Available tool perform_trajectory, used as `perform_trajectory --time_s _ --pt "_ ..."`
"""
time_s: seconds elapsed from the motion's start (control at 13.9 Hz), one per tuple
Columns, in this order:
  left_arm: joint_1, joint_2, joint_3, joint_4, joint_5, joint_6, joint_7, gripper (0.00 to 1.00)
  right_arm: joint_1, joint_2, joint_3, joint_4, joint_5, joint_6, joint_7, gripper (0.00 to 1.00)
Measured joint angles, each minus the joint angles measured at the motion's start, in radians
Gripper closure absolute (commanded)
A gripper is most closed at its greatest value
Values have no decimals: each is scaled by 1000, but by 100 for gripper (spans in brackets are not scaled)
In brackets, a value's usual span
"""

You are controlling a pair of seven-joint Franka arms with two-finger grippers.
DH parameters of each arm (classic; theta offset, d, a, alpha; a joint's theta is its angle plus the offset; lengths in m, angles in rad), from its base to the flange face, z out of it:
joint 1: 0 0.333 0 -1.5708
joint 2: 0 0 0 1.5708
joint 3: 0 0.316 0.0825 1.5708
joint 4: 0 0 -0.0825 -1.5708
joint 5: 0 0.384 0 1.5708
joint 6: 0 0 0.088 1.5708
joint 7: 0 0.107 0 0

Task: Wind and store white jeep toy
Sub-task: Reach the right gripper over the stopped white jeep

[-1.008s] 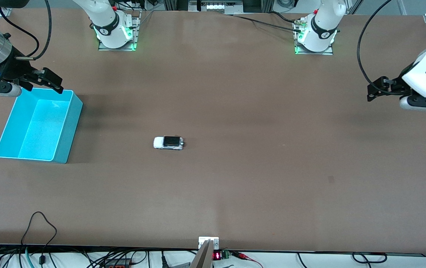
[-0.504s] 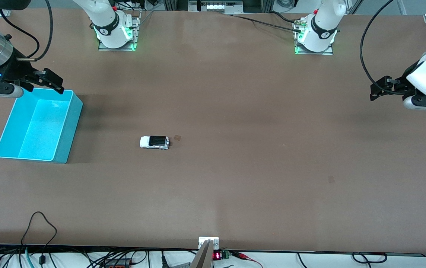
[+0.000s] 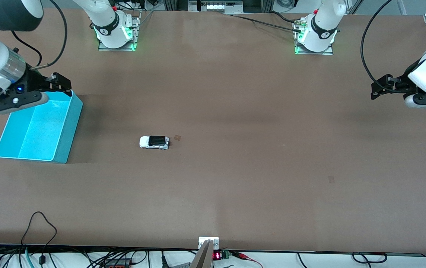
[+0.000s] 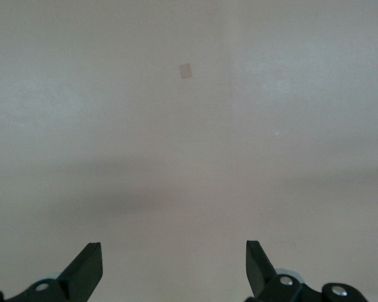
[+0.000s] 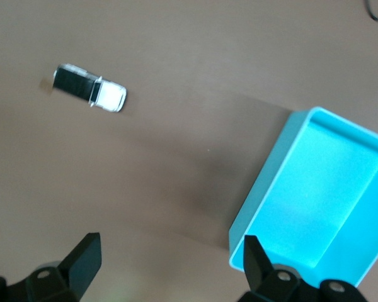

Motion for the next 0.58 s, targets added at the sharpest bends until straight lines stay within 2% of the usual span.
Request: perform_trajectory --time_s 0.29,0.58 --pt "0 0 0 0 0 -8 0 0 101 64 8 -1 3 6 -234 0" --pt "0 0 1 0 0 -14 0 0 224 145 12 -5 3 81 -353 0"
